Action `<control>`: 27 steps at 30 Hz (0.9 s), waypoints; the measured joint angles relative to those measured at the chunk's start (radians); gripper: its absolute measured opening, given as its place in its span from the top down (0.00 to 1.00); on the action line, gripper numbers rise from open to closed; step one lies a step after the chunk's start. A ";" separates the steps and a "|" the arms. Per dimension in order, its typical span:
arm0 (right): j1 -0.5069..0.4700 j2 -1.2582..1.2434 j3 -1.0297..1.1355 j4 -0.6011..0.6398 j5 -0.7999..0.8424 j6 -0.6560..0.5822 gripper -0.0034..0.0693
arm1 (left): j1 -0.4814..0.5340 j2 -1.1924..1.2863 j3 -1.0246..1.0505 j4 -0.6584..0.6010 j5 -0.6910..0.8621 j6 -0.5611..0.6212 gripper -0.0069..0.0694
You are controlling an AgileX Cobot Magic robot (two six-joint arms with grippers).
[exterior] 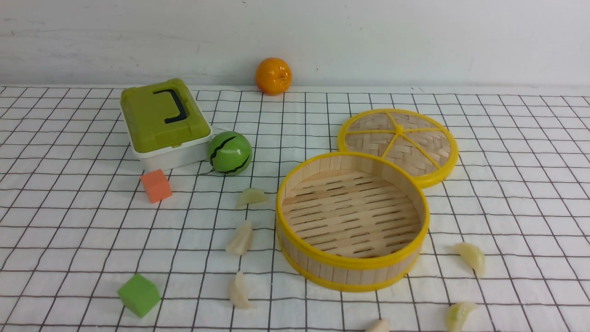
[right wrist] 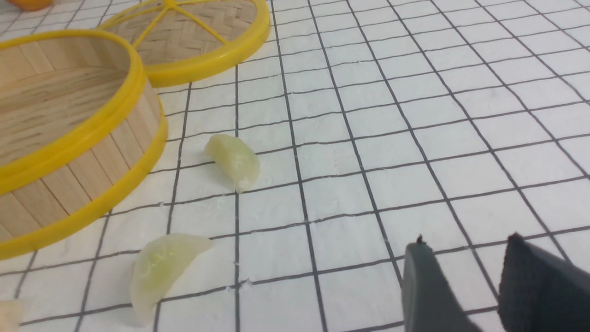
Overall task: Put the dumplings into the steamer on the table with the white tablecloth.
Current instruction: 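Reach for and grasp a dumpling on the table with the left gripper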
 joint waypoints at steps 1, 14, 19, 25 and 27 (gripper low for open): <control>0.000 0.000 0.000 0.021 0.000 0.000 0.62 | 0.000 0.000 0.000 -0.010 -0.008 0.000 0.60; 0.000 0.000 0.005 0.623 0.022 0.000 0.62 | 0.000 0.000 0.000 -0.563 -0.131 -0.120 0.60; 0.000 0.000 0.009 0.904 0.024 0.000 0.62 | 0.000 0.000 0.000 -0.928 -0.161 -0.249 0.60; 0.000 0.000 0.009 1.004 0.012 0.000 0.62 | 0.000 0.000 0.000 -1.147 -0.186 -0.276 0.60; 0.000 0.000 0.009 1.004 0.006 0.000 0.62 | 0.000 0.000 0.000 -1.162 -0.189 -0.278 0.60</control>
